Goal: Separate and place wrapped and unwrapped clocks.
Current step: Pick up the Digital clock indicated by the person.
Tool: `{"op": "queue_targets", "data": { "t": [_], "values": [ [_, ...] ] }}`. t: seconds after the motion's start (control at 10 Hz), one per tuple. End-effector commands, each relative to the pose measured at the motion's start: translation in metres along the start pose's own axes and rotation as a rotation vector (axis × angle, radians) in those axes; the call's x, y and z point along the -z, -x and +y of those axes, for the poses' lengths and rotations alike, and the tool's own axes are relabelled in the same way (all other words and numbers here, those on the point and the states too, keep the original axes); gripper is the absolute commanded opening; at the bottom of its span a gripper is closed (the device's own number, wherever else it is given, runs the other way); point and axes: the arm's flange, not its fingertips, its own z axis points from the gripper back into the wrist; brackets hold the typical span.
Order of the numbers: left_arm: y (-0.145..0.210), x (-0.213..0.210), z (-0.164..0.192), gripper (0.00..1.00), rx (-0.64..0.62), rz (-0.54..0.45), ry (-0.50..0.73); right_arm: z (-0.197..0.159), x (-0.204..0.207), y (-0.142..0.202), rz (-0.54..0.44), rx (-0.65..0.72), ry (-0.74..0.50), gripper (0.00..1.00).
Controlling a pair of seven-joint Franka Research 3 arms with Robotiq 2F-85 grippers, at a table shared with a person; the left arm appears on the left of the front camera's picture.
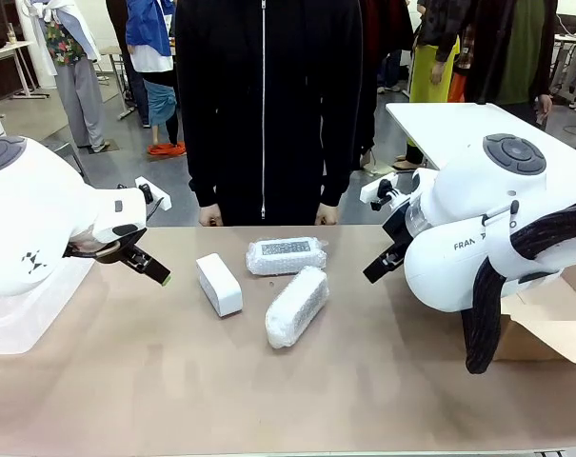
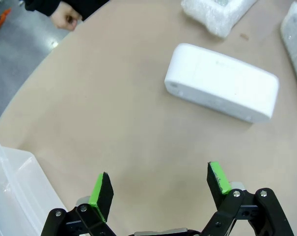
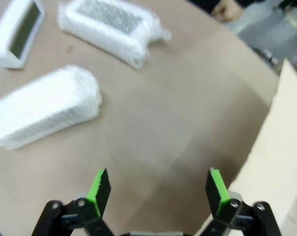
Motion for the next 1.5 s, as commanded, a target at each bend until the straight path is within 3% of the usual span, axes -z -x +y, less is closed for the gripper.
{"op": "queue_targets", "data": {
  "t": [0.0, 0.1, 0.4, 0.6, 0.9, 1.3, 1.4],
  "values": [
    [-0.016, -0.054, 0.01, 1.0, 0.001, -0.084, 0.054, -0.022, -0.062, -0.016, -0.064, -0.072, -0.13, 1.0],
    [-0.014, -0.08, 0.025, 1.0, 0.014, -0.087, 0.098, -0.033, -0.1, -0.015, -0.061, -0.122, -0.188, 1.0],
    [0.026, -0.143, 0.049, 1.0, 0.101, -0.129, 0.337, -0.043, -0.178, 0.011, -0.185, -0.304, -0.322, 1.0],
    [0.058, -0.172, 0.049, 1.0, 0.179, -0.214, 0.37, -0.041, -0.199, 0.033, -0.266, -0.348, -0.335, 1.0],
    [0.088, -0.189, 0.049, 1.0, 0.277, -0.291, 0.316, -0.023, -0.192, 0.051, -0.371, -0.334, -0.353, 1.0],
    [0.083, -0.185, 0.051, 1.0, 0.269, -0.283, 0.313, -0.007, -0.191, 0.052, -0.342, -0.349, -0.319, 1.0],
    [0.039, -0.217, 0.082, 1.0, 0.266, -0.275, 0.313, -0.044, -0.224, 0.008, -0.334, -0.352, -0.341, 1.0]
  ]
}}
